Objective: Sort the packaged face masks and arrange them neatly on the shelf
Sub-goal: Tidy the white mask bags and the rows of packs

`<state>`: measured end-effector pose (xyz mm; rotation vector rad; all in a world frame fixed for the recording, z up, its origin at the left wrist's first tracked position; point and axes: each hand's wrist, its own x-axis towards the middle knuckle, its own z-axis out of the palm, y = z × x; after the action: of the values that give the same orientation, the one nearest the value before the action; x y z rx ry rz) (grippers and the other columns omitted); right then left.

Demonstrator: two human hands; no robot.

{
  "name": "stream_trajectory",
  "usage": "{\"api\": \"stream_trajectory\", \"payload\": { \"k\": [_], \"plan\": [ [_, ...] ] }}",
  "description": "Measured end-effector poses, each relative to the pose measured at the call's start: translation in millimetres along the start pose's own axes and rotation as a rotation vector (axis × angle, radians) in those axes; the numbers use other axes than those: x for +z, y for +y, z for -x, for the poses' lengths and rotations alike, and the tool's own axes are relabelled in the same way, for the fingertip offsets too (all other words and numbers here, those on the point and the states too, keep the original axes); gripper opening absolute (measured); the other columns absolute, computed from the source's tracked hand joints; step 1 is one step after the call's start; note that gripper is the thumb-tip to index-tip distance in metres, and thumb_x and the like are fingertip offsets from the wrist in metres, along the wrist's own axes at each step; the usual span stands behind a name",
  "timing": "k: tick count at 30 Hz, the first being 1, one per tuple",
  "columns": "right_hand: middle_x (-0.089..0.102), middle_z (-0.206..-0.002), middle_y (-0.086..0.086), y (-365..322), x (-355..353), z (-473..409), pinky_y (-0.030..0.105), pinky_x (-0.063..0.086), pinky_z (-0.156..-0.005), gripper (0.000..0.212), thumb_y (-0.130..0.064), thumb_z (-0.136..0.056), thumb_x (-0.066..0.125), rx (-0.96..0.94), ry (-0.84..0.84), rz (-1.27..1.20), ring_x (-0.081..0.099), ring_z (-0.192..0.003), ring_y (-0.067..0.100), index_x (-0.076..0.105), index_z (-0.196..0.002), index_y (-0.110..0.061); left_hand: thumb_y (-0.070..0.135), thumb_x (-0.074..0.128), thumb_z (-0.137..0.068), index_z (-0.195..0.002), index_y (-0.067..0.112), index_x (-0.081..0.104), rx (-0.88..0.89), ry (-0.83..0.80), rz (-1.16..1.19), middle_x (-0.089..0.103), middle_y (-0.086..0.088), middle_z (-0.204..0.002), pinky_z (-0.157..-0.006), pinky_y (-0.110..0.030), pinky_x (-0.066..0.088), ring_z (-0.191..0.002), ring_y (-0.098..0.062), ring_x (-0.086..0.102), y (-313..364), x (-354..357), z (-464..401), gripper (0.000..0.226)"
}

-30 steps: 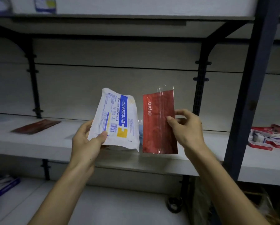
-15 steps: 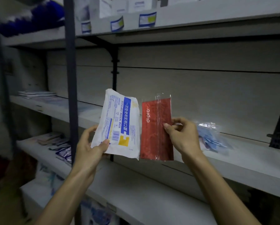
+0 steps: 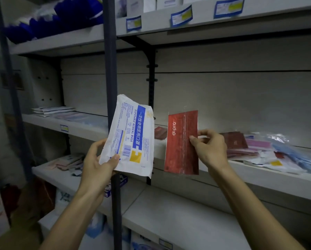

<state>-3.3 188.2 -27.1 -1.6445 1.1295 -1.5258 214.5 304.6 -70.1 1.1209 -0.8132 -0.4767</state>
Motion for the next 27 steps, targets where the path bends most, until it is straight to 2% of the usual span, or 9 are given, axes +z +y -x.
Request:
{"api": "stream_trajectory", "payload": {
  "k": [3,6,9,12,16,19,22,24,27],
  "plan": [
    [0.065,-0.07,-0.001,0.5,19.5,-8.4,0.032,0.056,-0.069,0.007,-0.016,-0.09,0.067,0.026,0.027,0.028,0.065,-0.066,0.012,0.06,-0.09,-0.018,-0.002,0.06,-0.089,-0.102,0.039,0.054,-0.009,-0.003,0.015,0.066,-0.005,-0.112,-0.078,-0.039,0.057,-0.098,-0.023,0.068,-6.6,-10.2,-21.0,0.043],
    [0.064,-0.07,0.0,3.9,35.7,-24.0,0.035,0.057,-0.072,0.006,-0.016,-0.09,0.067,0.052,0.046,0.036,0.065,-0.068,0.015,0.061,-0.092,-0.017,-0.002,0.06,-0.089,-0.099,0.041,0.053,-0.008,-0.01,0.03,0.066,-0.003,-0.111,-0.076,-0.038,0.057,-0.097,-0.021,0.068,-12.3,-12.3,-39.4,0.044],
    [0.062,-0.071,-0.002,9.5,49.6,-45.4,0.034,0.055,-0.072,0.007,-0.017,-0.089,0.067,0.062,0.074,0.031,0.063,-0.068,0.015,0.061,-0.091,-0.017,-0.001,0.06,-0.089,-0.1,0.039,0.053,-0.001,-0.017,0.046,0.067,-0.001,-0.11,-0.08,-0.041,0.056,-0.099,-0.021,0.068,-17.8,-8.6,-57.9,0.043],
    [0.062,-0.071,-0.002,18.7,63.9,-69.9,0.027,0.052,-0.064,0.008,-0.016,-0.089,0.067,0.099,0.072,0.005,0.062,-0.065,0.012,0.062,-0.095,-0.013,-0.001,0.06,-0.089,-0.103,0.039,0.054,0.008,-0.024,0.051,0.067,0.001,-0.108,-0.082,-0.042,0.056,-0.099,-0.02,0.067,-22.5,-0.2,-76.4,0.043],
    [0.066,-0.078,0.002,33.9,86.4,-106.6,0.044,0.056,-0.083,0.014,-0.018,-0.086,0.07,0.157,0.085,-0.008,0.068,-0.08,0.024,0.059,-0.078,-0.021,0.001,0.062,-0.089,-0.103,0.042,0.054,0.03,-0.023,0.029,0.066,0.002,-0.108,-0.082,-0.042,0.057,-0.1,-0.019,0.067,-28.2,13.8,-99.6,0.044],
    [0.063,-0.077,-0.001,42.1,103.3,-137.1,0.041,0.055,-0.084,0.012,-0.019,-0.085,0.071,0.195,0.087,-0.006,0.067,-0.084,0.025,0.059,-0.083,-0.018,0.002,0.062,-0.089,-0.107,0.039,0.053,0.035,-0.016,0.022,0.066,0.005,-0.106,-0.081,-0.041,0.057,-0.098,-0.018,0.068,-30.5,26.6,-118.3,0.041],
    [0.066,-0.086,0.004,51.1,118.6,-164.7,0.039,0.055,-0.084,0.012,-0.02,-0.085,0.071,0.219,0.084,0.015,0.066,-0.088,0.027,0.06,-0.088,-0.016,0.003,0.062,-0.089,-0.109,0.037,0.054,0.048,0.0,0.012,0.067,0.01,-0.1,-0.08,-0.04,0.058,-0.096,-0.015,0.068,-31.1,38.5,-136.6,0.041],
    [0.067,-0.087,0.007,57.4,127.4,-179.7,0.036,0.054,-0.081,0.014,-0.02,-0.084,0.071,0.227,0.07,0.029,0.066,-0.087,0.028,0.058,-0.08,-0.017,0.003,0.063,-0.088,-0.117,0.031,0.054,0.056,0.015,0.0,0.066,0.012,-0.099,-0.079,-0.039,0.058,-0.095,-0.013,0.068,-32.5,45.1,-146.6,0.041],
    [0.064,-0.079,0.004,65.2,137.3,-195.0,0.034,0.053,-0.077,0.025,-0.018,-0.084,0.071,0.244,0.03,0.075,0.066,-0.085,0.027,0.051,-0.069,-0.018,0.004,0.063,-0.088,-0.122,0.027,0.053,0.072,0.029,-0.007,0.066,0.014,-0.097,-0.079,-0.038,0.058,-0.094,-0.012,0.068,-35.3,53.5,-157.2,0.042]
  ]
}}
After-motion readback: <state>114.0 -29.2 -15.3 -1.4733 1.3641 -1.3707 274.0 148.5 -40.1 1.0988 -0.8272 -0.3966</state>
